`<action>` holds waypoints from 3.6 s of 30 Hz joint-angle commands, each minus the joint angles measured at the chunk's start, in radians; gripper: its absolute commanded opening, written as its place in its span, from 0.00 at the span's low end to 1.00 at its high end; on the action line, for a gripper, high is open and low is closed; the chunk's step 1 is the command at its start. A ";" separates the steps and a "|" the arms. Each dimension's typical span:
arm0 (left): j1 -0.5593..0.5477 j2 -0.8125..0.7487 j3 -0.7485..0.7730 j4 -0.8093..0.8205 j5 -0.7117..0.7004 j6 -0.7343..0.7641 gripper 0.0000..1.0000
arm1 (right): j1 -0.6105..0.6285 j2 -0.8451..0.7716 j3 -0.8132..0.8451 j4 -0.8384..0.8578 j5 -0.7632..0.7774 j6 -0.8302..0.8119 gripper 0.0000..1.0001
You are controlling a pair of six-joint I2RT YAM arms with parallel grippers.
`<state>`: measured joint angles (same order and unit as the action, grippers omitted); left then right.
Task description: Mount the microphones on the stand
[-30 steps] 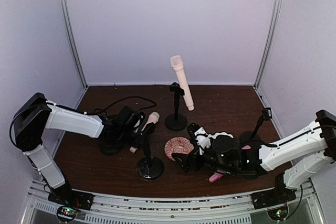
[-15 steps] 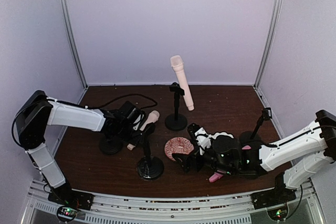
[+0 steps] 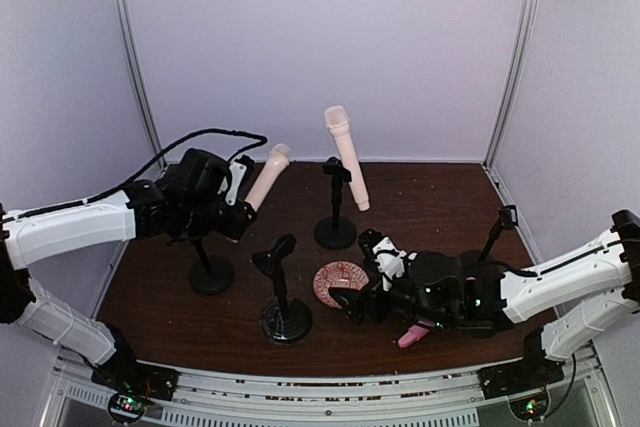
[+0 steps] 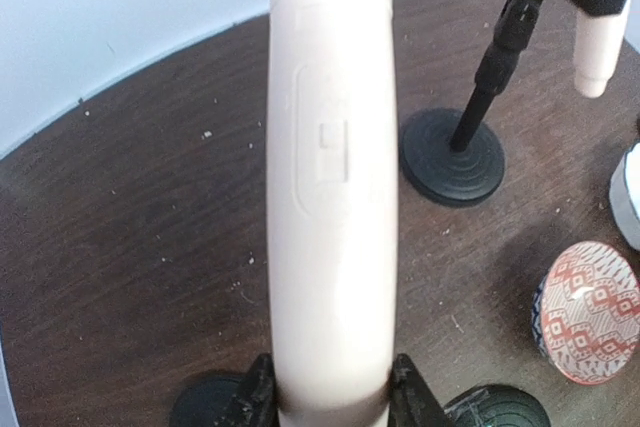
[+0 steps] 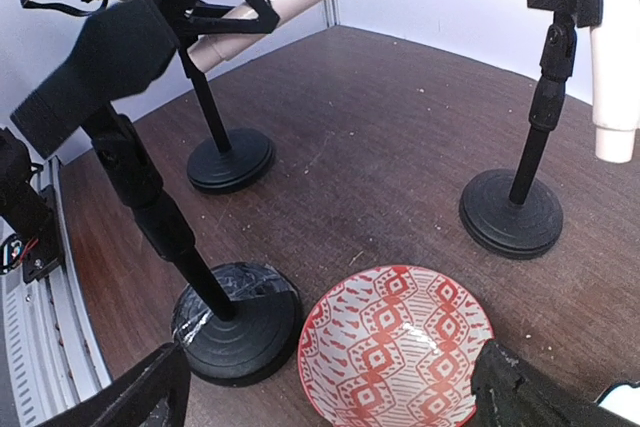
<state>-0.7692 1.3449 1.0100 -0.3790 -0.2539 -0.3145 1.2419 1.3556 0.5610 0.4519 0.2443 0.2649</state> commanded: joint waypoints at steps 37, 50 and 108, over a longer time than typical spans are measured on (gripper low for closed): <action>-0.231 -0.299 -0.267 0.650 0.659 0.084 0.14 | -0.128 -0.006 0.509 -0.034 -0.468 0.038 0.35; -0.237 -0.233 -0.120 0.410 0.624 0.168 0.47 | -0.126 0.025 0.597 -0.196 -0.535 -0.074 0.23; -0.255 -0.060 -0.023 1.011 0.390 -0.301 0.00 | -0.081 -0.088 0.482 -0.340 -0.226 -0.213 0.81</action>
<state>-1.0203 1.2751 0.9535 0.5320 0.1192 -0.5571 1.1511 1.2495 0.9821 0.1253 -0.0227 0.1013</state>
